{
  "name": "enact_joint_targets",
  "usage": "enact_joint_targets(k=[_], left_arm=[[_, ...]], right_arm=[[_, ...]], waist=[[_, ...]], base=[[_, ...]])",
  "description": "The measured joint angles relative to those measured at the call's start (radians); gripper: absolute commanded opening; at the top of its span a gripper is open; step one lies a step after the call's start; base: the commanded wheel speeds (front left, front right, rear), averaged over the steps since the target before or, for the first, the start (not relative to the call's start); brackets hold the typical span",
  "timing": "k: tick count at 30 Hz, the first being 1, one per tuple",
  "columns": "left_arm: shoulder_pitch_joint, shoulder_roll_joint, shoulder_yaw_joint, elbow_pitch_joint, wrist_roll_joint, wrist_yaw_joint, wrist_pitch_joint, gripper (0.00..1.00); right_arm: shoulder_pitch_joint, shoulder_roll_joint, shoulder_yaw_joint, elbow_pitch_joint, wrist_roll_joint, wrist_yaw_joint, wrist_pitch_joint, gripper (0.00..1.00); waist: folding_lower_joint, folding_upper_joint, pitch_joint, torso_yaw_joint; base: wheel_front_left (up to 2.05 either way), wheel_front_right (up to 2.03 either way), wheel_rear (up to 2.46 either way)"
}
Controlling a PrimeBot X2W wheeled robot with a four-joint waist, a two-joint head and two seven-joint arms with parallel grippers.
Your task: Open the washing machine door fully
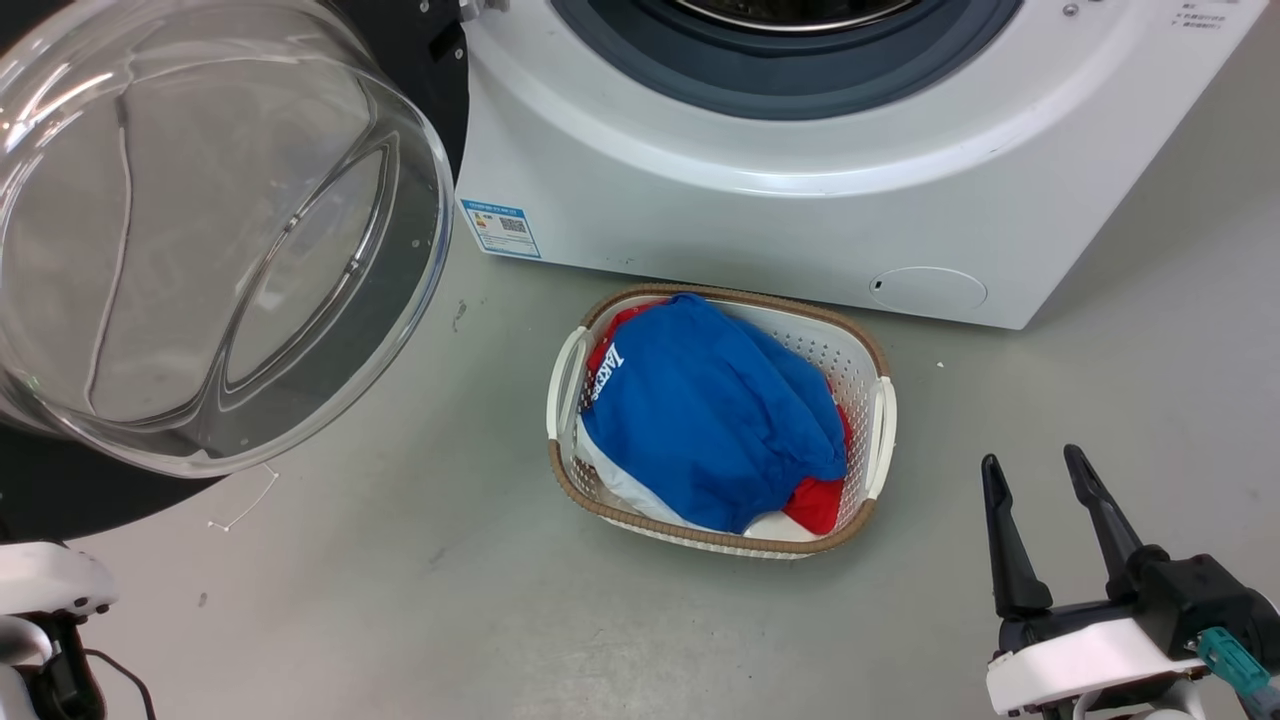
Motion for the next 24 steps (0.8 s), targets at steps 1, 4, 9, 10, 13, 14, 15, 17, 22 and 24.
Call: enact_joint_targets(k=[1, 4, 9, 10, 13, 14, 15, 17, 22, 24], left_arm=[[0.0, 0.0, 0.003, 0.0, 0.003, -0.001, 0.0, 0.0], [0.0, -0.004, 0.009, -0.003, 0.016, -0.007, 0.0, 0.0], [0.024, -0.021, 0.012, -0.017, 0.036, -0.009, 0.0, 0.0], [0.033, -0.023, 0.012, -0.019, 0.04, -0.01, 0.0, 0.0], [0.06, -0.034, 0.012, -0.028, 0.051, -0.015, 0.0, 0.0], [0.069, -0.039, 0.012, -0.036, 0.051, -0.016, 0.0, 0.0], [0.078, -0.044, 0.012, -0.044, 0.054, -0.016, 0.0, 0.0], [0.102, -0.05, 0.004, -0.058, 0.064, -0.022, 0.0, 0.0], [0.156, -0.058, -0.023, -0.106, 0.079, -0.038, 0.0, 0.0], [0.179, -0.067, -0.041, -0.135, 0.087, -0.043, 0.0, 0.0]], right_arm=[[0.0, 0.0, 0.0, 0.001, 0.002, 0.0, 0.0, 1.0], [0.0, 0.0, 0.001, 0.004, 0.004, 0.0, 0.0, 1.0], [0.007, 0.0, 0.002, 0.009, 0.014, 0.0, 0.0, 1.0], [0.01, 0.0, 0.003, 0.011, 0.017, 0.0, 0.0, 1.0], [0.026, 0.0, 0.007, 0.014, 0.024, 0.0, 0.0, 1.0], [0.028, 0.0, 0.006, 0.014, 0.028, 0.0, 0.0, 1.0], [0.031, 0.0, 0.007, 0.013, 0.031, 0.0, 0.0, 1.0], [0.045, 0.0, 0.008, 0.013, 0.034, 0.0, 0.0, 1.0], [0.076, 0.0, 0.007, 0.008, 0.045, 0.0, 0.0, 1.0], [0.089, 0.0, 0.006, 0.006, 0.047, 0.0, 0.0, 1.0]], waist=[[0.0, 0.0, -0.003, -0.001], [0.0, 0.0, -0.015, -0.003], [-0.0001, 0.0, -0.048, -0.006], [0.0, 0.0, -0.057, -0.007], [-0.0001, 0.0, -0.089, -0.01], [-0.0001, 0.0, -0.101, -0.012], [-0.0001, 0.0, -0.112, -0.014], [-0.0001, 0.0, -0.136, -0.018], [-0.0001, 0.0, -0.194, -0.026], [-0.0001, 0.0, -0.215, -0.029]], base=[[0.0, 0.0, 0.0], [0.0, 0.0, 0.0], [0.0, 0.0, 0.0], [0.0, 0.0, 0.0], [0.0, 0.0, 0.0], [0.0, 0.0, 0.0], [0.0, 0.0, 0.0], [0.0, 0.0, 0.0], [0.0, 0.0, 0.0], [0.0, 0.0, 0.0]])
